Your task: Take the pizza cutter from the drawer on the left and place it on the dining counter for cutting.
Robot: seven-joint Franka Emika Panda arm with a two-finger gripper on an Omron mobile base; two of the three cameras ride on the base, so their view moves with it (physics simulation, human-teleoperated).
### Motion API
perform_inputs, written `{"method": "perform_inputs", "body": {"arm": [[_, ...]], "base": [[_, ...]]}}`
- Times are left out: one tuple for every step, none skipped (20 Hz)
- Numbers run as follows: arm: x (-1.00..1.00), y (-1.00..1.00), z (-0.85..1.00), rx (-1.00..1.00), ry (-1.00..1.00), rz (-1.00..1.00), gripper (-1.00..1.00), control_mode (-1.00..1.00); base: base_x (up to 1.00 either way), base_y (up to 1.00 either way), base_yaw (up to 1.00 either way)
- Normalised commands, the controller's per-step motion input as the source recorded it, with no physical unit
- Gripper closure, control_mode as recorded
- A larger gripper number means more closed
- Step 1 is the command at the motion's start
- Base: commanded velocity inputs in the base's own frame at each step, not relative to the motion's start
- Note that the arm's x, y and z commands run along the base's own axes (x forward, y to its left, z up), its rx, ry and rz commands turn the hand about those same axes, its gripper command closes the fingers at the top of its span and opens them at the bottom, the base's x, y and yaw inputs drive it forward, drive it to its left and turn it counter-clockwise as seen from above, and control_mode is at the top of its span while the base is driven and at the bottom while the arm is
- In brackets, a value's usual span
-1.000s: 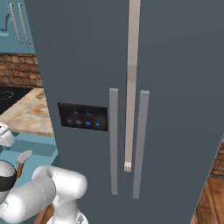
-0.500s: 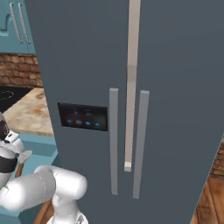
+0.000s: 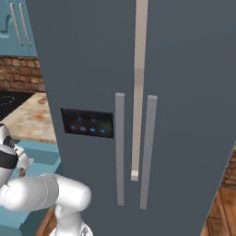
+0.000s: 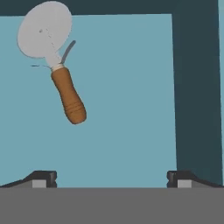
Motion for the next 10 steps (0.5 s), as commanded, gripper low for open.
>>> {"method": "perform_inputs", "body": {"arm": [[0.02,0.09,-0.45,0.0,0.0,0.0,-1.0,-1.0],[0.01,0.22,-0.47,0.0,0.0,0.0,-1.0,-1.0],[0.02,0.04,-0.36,0.0,0.0,0.0,-1.0,-1.0],[0.01,0.05,-0.41,0.0,0.0,0.0,-1.0,-1.0],[0.01,0.14,-0.44,0.0,0.0,0.0,-1.0,-1.0],[0.1,0.1,-0.4,0.0,0.0,0.0,-1.0,-1.0],[0.11,0.13,-0.44,0.0,0.0,0.0,-1.0,-1.0],[0.08,0.2,-0.43,0.0,0.0,0.0,-1.0,-1.0],[0.06,0.29,-0.33,0.0,0.0,0.0,-1.0,-1.0],[0.06,0.15,-0.14,0.0,0.01,0.0,-1.0,-1.0]], "base": [[0.0,0.0,0.0],[0.0,0.0,0.0],[0.0,0.0,0.0],[0.0,0.0,0.0],[0.0,0.0,0.0],[0.0,0.0,0.0],[0.0,0.0,0.0],[0.0,0.0,0.0],[0.0,0.0,0.0],[0.0,0.0,0.0]]}}
